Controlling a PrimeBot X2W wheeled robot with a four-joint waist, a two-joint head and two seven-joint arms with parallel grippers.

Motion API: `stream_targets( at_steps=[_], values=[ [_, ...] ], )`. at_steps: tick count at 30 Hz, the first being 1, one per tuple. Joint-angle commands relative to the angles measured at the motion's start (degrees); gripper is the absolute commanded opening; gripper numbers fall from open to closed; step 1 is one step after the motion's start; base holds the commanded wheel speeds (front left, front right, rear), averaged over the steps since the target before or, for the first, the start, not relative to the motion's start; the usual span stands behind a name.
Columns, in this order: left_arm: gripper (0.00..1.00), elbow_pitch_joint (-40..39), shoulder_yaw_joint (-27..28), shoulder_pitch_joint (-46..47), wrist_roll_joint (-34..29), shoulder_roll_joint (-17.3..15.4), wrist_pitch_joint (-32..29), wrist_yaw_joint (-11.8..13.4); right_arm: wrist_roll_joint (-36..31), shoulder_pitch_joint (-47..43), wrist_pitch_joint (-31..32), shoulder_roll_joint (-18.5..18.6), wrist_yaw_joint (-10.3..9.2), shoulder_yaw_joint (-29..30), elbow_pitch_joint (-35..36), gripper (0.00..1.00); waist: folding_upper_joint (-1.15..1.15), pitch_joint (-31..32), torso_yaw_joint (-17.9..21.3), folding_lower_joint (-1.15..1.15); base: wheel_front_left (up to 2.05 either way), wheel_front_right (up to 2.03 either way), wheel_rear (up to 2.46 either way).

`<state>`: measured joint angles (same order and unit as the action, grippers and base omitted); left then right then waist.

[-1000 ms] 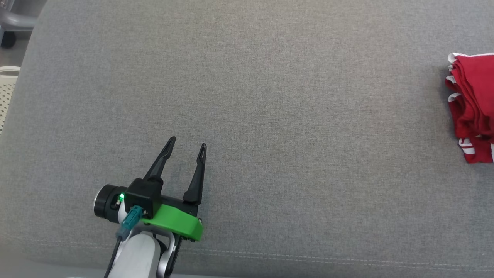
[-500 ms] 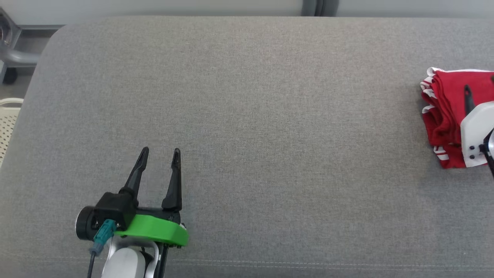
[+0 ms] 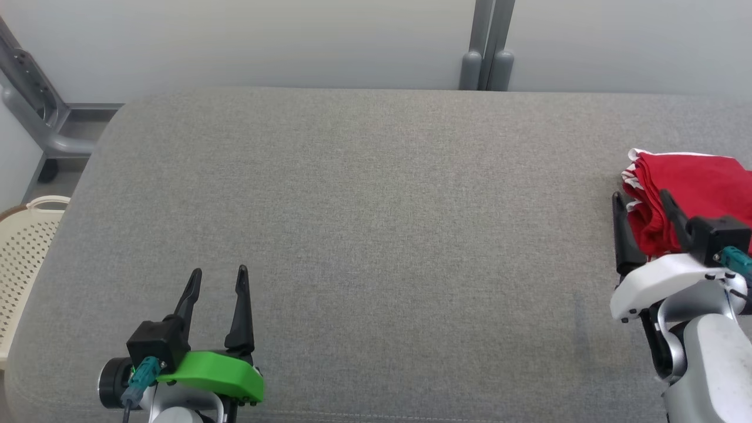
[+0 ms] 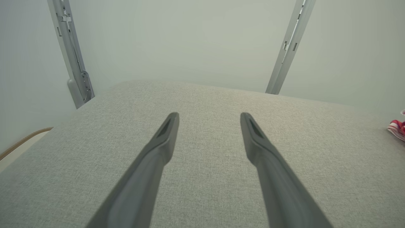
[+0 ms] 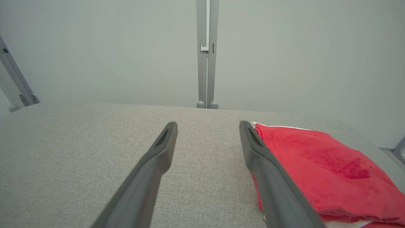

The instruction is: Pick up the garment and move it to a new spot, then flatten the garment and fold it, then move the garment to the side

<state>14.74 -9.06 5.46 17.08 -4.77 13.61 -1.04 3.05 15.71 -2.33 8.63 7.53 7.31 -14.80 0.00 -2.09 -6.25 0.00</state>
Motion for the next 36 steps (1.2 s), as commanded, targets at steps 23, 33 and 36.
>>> stream_targets(
  at_steps=[23,33,36],
  values=[
    [1.00,1.32,0.02,-4.08,0.25,-3.69,0.95,-0.55,11.58,-13.61,-4.03,-5.62,-0.06,-4.00,2.91,1.00,0.00,4.04,-0.16,0.00,0.00,0.00,0.00],
    [1.00,1.78,0.02,-4.08,0.91,-3.42,1.18,-0.45,13.05,-12.67,-4.82,-5.60,-0.06,-5.67,2.13,1.00,0.00,4.05,-0.04,0.00,0.00,0.00,0.00],
    [1.00,1.99,-0.06,-3.98,1.02,-3.38,1.20,-0.32,12.53,-12.32,-4.89,-5.61,-0.06,-5.78,2.04,1.00,0.00,4.05,-0.12,0.00,0.00,0.00,0.00]
  ],
)
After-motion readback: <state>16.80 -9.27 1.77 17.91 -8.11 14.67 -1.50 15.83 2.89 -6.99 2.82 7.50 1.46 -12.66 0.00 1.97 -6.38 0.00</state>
